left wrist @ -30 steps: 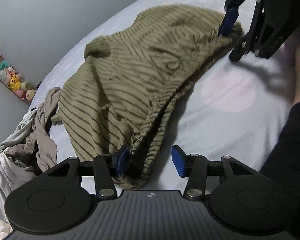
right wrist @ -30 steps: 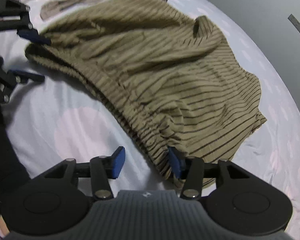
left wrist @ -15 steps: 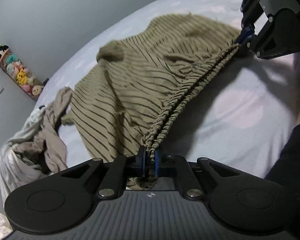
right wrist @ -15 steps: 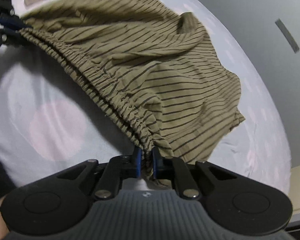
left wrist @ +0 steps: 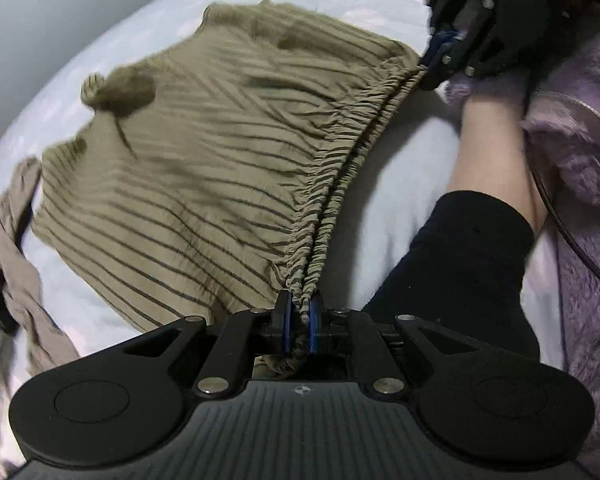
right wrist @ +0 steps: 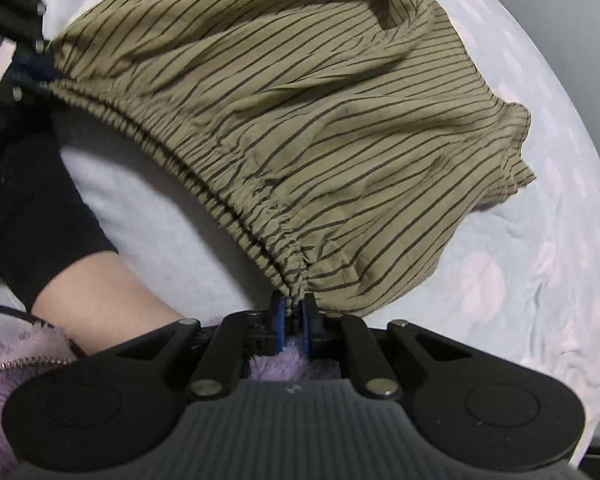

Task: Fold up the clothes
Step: 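Pull the hem taut with the left gripper while the right gripper holds the hem, then open both grippers and release the striped garment onto the sheet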

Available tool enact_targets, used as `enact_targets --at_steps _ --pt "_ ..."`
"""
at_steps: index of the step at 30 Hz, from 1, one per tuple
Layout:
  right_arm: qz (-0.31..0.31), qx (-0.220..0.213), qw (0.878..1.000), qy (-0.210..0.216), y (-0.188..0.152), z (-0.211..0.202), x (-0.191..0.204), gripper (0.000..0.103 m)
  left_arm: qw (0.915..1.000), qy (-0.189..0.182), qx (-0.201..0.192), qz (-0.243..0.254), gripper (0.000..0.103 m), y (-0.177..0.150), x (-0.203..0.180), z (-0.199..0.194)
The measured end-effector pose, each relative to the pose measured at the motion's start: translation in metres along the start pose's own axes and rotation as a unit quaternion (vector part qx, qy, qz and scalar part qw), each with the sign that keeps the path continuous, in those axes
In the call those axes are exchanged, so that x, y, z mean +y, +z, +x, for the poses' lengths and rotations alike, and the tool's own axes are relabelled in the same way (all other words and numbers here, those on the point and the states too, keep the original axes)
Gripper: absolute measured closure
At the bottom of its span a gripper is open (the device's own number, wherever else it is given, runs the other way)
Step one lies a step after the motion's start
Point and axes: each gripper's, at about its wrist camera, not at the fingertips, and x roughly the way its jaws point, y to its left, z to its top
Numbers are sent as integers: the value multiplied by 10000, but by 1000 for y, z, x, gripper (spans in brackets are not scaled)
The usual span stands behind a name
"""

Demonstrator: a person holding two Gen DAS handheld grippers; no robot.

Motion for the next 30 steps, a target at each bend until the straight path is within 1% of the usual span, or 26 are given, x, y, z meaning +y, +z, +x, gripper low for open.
enact_targets --at_steps 2,3,5,6,7,8,9,10,12,14,16,18,20,25,27,30 --pt "63 -27 10000 37 1 2 -3 90 9998 -74 26 -171 95 1 6 3" --pt "98 -67 9999 45 0 0 -3 90 9996 -99 19 -247 94 1 8 3" --pt "175 -150 9997 64 -2 -3 -4 89 9990 -127 -10 -422 87 0 15 2" --pt "244 -211 9994 80 -3 -6 -5 87 9986 -198 -70 -482 80 -1 18 0" --pt "326 -284 9990 98 -5 -8 -7 79 9981 -260 -138 -547 70 -1 21 -3" --pt "451 -404 9981 124 -7 -13 -10 67 9973 -311 -226 -628 63 -2 23 -6" --pt "576 -523 9969 150 -8 -18 -13 62 9960 -363 -339 -741 51 -3 26 -10" --pt "700 -642 9953 177 -10 -22 -16 58 9941 -414 -461 -885 48 -4 31 -15" --pt "945 -877 9914 223 -13 -31 -22 57 9885 -538 -701 -1231 48 -6 43 -22" --pt "1157 -1088 9871 216 -15 -41 -27 56 9791 -675 -977 -1650 48 -9 57 -32" --pt "1397 -1278 9818 175 -16 -48 -33 54 9664 -787 -1288 -2082 47 -13 71 -43" --pt "1653 -1454 9754 112 -17 -52 -41 51 9535 -822 -1538 -2459 46 -17 85 -51" --pt "1908 -1628 9680 49 -17 -57 -49 48 9438 -669 -1676 -2769 46 -20 98 -58" --pt "2604 -1997 9446 -76 -16 -61 -70 48 9268 -136 -1773 -3308 46 -22 126 -63" --pt "2878 -2098 9344 -122 -14 -59 -79 47 9211 87 -1776 -3462 46 -24 137 -64" --pt "3136 -2164 9243 -239 -10 -55 -89 47 9137 402 -1769 -3636 46 -27 152 -64"
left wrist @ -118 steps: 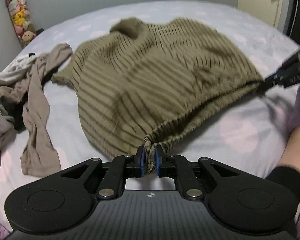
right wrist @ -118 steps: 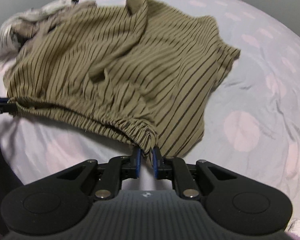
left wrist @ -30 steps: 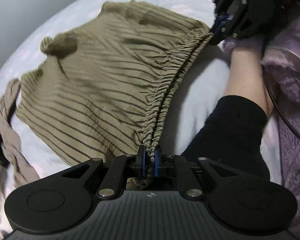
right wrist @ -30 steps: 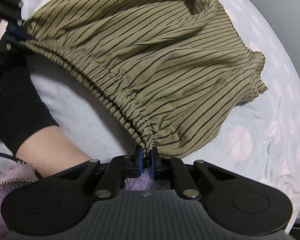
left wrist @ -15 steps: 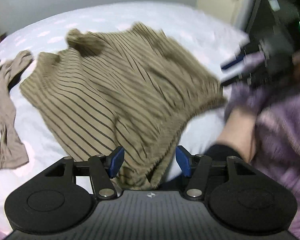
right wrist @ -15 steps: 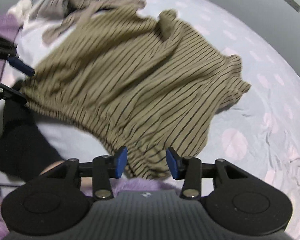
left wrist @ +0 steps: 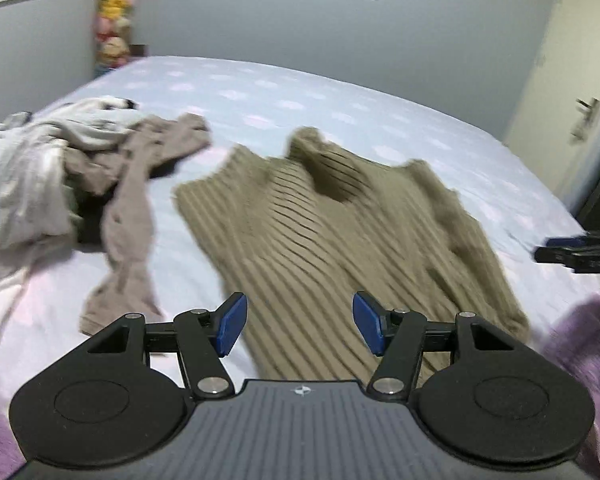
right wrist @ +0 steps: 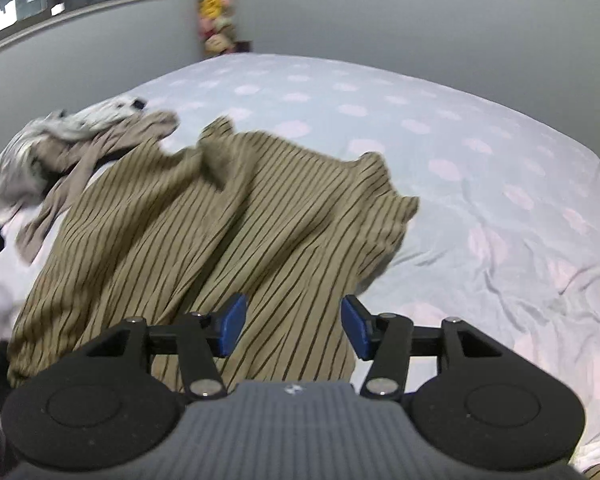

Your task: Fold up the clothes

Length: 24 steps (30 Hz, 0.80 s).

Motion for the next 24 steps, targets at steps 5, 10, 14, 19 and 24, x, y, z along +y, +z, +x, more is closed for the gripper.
enact_targets --at_steps 5,10,14,19,24 --pt "378 -156 9991 -136 11 11 -12 46 9988 418 -119 -203 46 12 23 10" --pt "667 -233 9974 -160 20 25 -24 45 9969 675 -108 -385 46 26 41 32" --pt "869 -155 9960 -163 28 43 -37 45 9959 648 25 -638 46 41 55 62" --pt "1256 -72 9919 -176 40 70 -62 45 9937 647 172 -904 46 59 73 100" --pt "1733 60 9847 -167 53 102 -98 46 9905 735 285 -1125 47 72 90 133"
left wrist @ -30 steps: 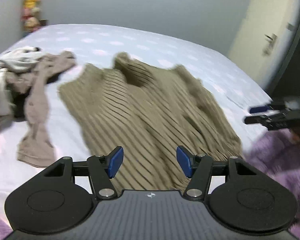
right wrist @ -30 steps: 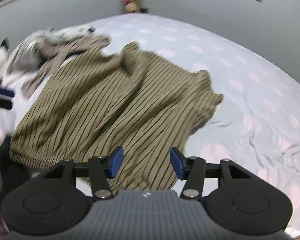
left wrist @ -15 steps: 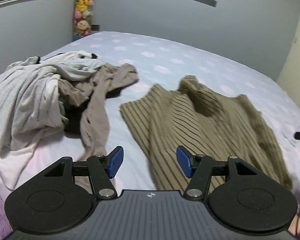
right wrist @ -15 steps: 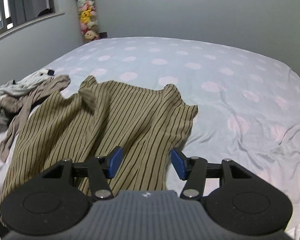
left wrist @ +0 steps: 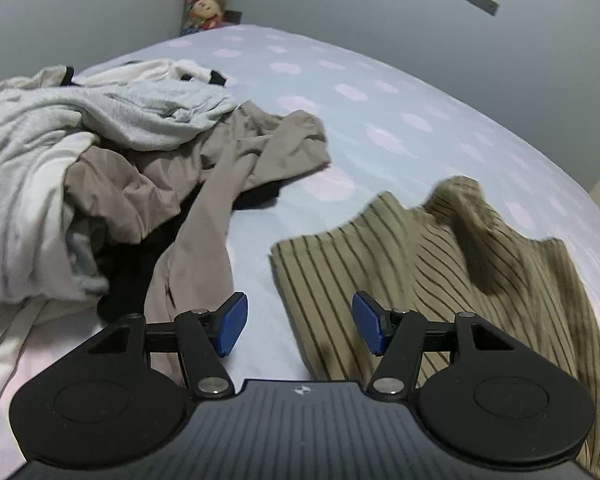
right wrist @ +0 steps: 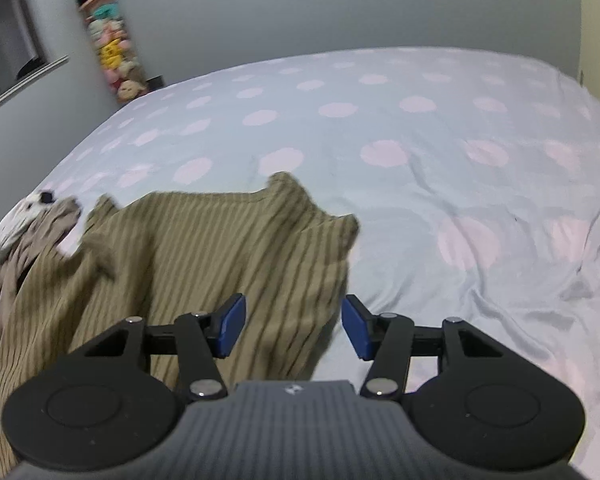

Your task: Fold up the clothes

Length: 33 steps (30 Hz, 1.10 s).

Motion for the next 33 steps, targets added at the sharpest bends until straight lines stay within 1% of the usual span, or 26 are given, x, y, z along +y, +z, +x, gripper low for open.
enact_targets --at_steps 3,6,8,10,12,14,15,16,17,18,19,24,26,29,32,33 --pt "297 100 9995 -11 16 26 -17 50 9999 48 68 -108 47 10 5 20" --pt "609 201 9979 61 28 56 -29 50 9999 69 83 -112 47 12 3 37" --pt "683 256 9973 71 34 75 -33 50 9997 93 102 -194 48 11 4 46" --pt "677 269 9973 30 39 91 -36 50 9993 145 93 -325 58 8 7 53" --pt "774 319 9965 43 42 108 -42 52 9992 138 73 -369 62 6 7 58" --pt "888 394 9952 135 44 120 -45 65 9994 101 -17 -316 72 4 5 59" --pt "932 428 9945 190 45 126 -47 68 9994 77 -27 -323 80 5 4 61" --pt "960 456 9941 231 45 130 -47 79 9994 54 -37 -330 90 5 3 62" --pt "923 463 9944 213 46 132 -46 89 9994 75 -48 -336 94 5 1 63" --pt "886 471 9948 195 47 134 -44 94 9993 169 -70 -335 101 6 0 63" --pt "857 472 9951 171 47 135 -43 99 9990 278 -103 -325 103 8 -2 62" --pt "848 298 9958 -162 58 120 -50 100 9974 637 -336 -84 103 19 -2 45" --pt "782 234 9963 -271 66 113 -57 101 9961 822 -319 16 103 23 3 41" --pt "698 185 9959 -546 77 103 -69 101 9934 1098 -292 165 103 28 11 34" --pt "729 206 9942 -762 82 101 -82 101 9897 1374 -266 315 103 33 19 28" --pt "725 224 9941 -777 82 103 -84 101 9882 1465 -257 364 103 34 21 26"
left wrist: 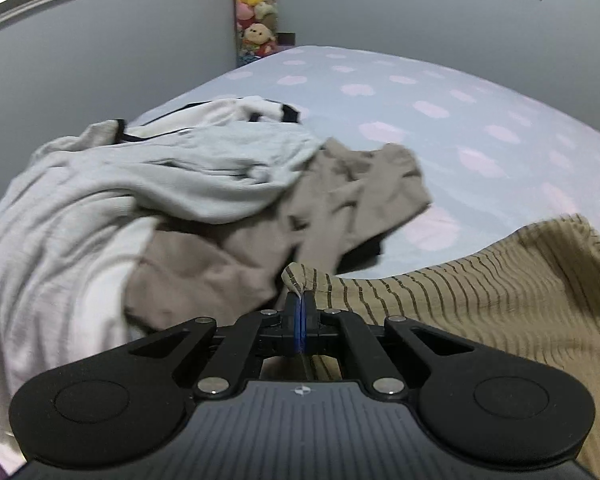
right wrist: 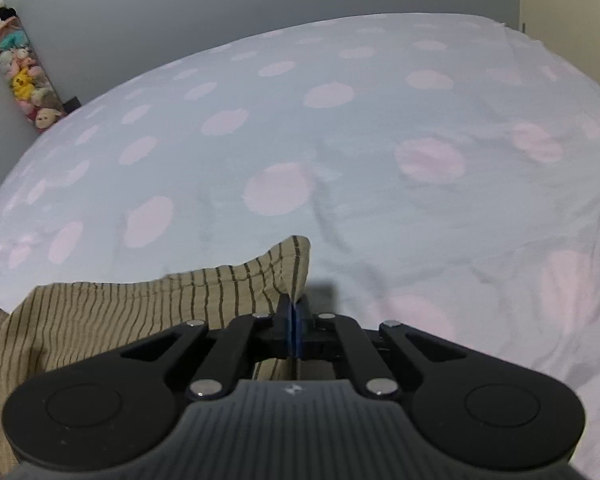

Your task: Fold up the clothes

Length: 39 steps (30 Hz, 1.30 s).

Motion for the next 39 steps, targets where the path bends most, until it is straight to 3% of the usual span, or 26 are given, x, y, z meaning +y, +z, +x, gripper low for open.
enact_targets --at_steps 3,5,8,10,14,21,25,30,32,36,38,39 --pt "-4 55 10000 52 -2 4 -5 100 10000 -30 42 44 103 -2 5 3" --pt "47 59 9999 115 -5 -3 -7 92 9998 -143 107 16 102 -3 7 3" --pt "125 66 9997 210 -10 -14 -9 75 9999 -166 22 -35 85 -7 8 -9" --pt "176 71 9994 273 -13 -21 -11 75 9997 -208 -88 23 77 -12 7 -24" --pt "362 184 9980 491 -30 -43 -16 75 9992 -406 3 -42 77 -28 4 -52" --pt "829 594 9895 1021 -91 -82 -16 74 9908 -995 421 -816 75 -67 7 -83" --pt "1043 845 9848 1097 -126 -94 -12 68 9855 -1212 516 -1074 60 -96 1 -99" --pt "1199 815 9842 1020 -149 -102 -15 67 9789 -1350 699 -1369 58 -129 -8 -102" --pt "1212 781 9841 1040 -149 -102 -14 61 9769 -1367 798 -1436 58 -142 -12 -100" --pt "1160 1146 9807 1083 -152 -86 -7 61 9813 -1284 798 -1195 58 -151 -23 -98" --pt "960 1347 9807 1042 -154 -79 0 67 9837 -1243 735 -1069 64 -151 -27 -99" --pt "840 1424 9812 1001 -154 -76 4 71 9842 -1246 718 -1033 78 -152 -28 -99"
